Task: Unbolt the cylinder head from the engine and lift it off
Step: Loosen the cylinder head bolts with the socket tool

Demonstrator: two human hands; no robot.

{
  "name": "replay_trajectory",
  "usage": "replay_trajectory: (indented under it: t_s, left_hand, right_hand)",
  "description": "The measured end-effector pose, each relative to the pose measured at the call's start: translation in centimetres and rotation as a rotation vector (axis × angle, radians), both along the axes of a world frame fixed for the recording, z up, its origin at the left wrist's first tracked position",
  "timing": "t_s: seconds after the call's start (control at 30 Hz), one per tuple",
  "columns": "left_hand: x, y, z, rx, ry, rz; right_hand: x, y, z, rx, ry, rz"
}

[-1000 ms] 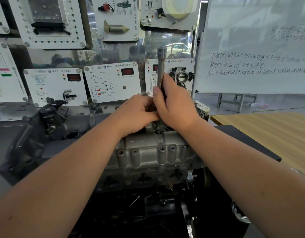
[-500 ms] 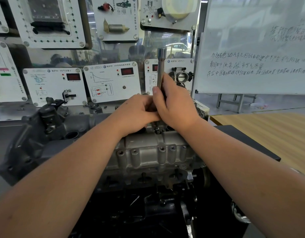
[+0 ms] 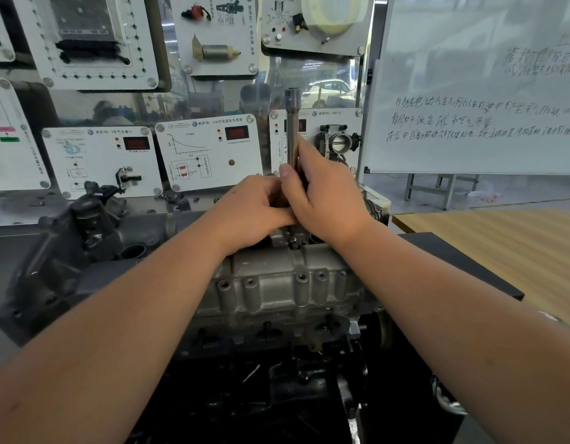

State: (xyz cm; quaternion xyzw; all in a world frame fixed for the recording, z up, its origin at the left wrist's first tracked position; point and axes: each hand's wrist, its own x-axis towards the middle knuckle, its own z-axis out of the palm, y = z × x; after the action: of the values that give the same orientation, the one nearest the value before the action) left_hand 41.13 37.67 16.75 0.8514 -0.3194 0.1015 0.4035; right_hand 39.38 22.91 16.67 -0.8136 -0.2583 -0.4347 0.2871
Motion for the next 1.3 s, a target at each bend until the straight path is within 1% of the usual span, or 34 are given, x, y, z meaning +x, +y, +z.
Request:
replay_trajectory:
  t_s: [0.17,0.37,0.57,0.8,0.97,1.1,1.3]
  left_hand:
    - [0.41,-0.04,-0.15,0.011,-0.002,0.023]
    - [0.18,0.01,-0.17,0.007,-0.002,-0.021]
    - [0.09,0.11,-0.1,0.029,-0.033,0.029]
    - [-0.26,-0.08,-0.03,0.004,-0.01,-0.021]
    - [-0.05,0.17,-0.03,0.026,-0.03,0.029]
    - [-0.05,0.01,0.0,0.05,-0.022,0.058]
    - [-0.4,-0.02,-0.05,0.011,-0.003,-0.015]
  right_hand:
    - [0.15,-0.01,-0.05,-0.002,-0.007,-0.03]
    - [0.05,-0.06,0.03,-0.002,0.017,-0.003]
    - [-0.22,0.15,0.06,-0.03,0.011,-0.064]
    - [0.02,-0.06,-0.04,-0.001,0.052,-0.025]
    - [-0.27,0.02,0.12,-0.038,0.023,-0.048]
    - [-0.13,0.09,-0.04,-0.021,0.006,-0.053]
    - [-0.23,0.1,-0.06,0.014,0.013,-0.03]
